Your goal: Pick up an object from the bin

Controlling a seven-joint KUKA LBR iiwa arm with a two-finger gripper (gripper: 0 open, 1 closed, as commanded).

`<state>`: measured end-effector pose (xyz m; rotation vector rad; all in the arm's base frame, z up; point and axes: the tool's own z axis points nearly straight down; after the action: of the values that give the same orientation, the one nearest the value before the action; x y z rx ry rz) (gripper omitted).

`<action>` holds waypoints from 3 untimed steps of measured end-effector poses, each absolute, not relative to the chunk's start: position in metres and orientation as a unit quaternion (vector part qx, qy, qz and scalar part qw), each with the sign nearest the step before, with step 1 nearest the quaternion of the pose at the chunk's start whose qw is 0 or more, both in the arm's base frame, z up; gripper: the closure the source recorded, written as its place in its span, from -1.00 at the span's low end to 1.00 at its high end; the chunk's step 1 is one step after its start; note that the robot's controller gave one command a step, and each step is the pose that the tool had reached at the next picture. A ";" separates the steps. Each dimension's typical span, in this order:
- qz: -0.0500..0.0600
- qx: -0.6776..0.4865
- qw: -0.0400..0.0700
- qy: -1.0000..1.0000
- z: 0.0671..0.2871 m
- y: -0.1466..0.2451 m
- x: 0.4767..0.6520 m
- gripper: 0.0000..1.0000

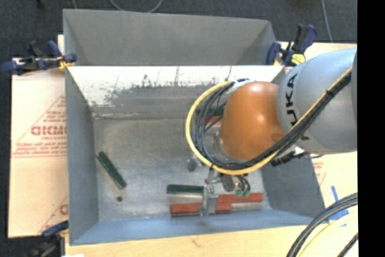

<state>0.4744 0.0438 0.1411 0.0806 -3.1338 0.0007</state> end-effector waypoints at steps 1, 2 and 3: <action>0.001 0.041 -0.001 -0.999 0.067 -0.005 0.485 -1.00; 0.000 0.041 0.000 -0.999 0.073 -0.002 0.485 1.00; 0.000 0.134 -0.004 -0.991 0.139 0.017 0.528 1.00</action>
Offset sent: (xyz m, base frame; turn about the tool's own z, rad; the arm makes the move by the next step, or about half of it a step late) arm 0.0097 -0.0450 -0.0711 -0.0361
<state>0.5284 0.0169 0.1394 0.4208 -3.1209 0.0014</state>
